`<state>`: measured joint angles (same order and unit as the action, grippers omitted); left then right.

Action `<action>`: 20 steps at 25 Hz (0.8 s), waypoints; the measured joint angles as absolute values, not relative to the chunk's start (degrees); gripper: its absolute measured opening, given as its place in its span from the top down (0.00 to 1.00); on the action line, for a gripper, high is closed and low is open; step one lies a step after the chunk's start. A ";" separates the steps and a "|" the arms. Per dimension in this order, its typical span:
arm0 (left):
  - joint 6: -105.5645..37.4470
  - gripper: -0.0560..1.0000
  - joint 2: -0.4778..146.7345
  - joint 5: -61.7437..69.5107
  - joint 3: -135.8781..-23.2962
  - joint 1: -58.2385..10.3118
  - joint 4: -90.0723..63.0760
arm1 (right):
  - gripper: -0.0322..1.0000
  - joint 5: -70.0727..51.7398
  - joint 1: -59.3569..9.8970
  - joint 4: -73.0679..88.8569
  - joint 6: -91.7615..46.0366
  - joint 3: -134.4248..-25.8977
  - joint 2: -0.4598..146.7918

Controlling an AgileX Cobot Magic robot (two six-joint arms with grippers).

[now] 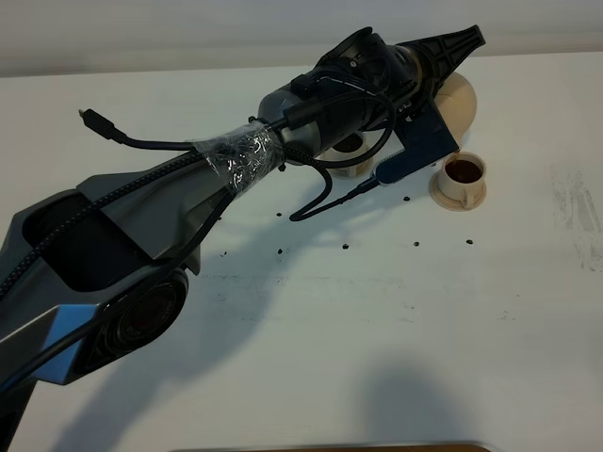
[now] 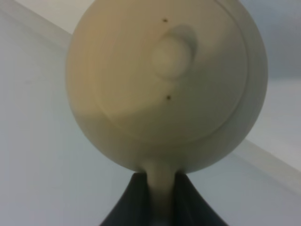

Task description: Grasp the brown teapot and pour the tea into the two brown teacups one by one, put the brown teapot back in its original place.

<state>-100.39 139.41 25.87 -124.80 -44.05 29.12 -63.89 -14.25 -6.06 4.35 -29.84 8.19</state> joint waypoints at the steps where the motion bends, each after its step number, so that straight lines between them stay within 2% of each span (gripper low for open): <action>1: -100.39 0.79 139.41 25.87 -124.80 -44.05 29.12 | 0.74 -63.89 -14.25 -6.06 4.35 -29.84 8.19; 20: -100.39 0.79 139.41 25.87 -124.80 -44.05 29.12 | 0.74 -63.89 -14.25 -6.06 4.35 -29.84 8.19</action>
<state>-100.39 139.41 25.87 -124.80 -44.05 29.12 -63.89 -14.25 -6.06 4.35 -29.84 8.19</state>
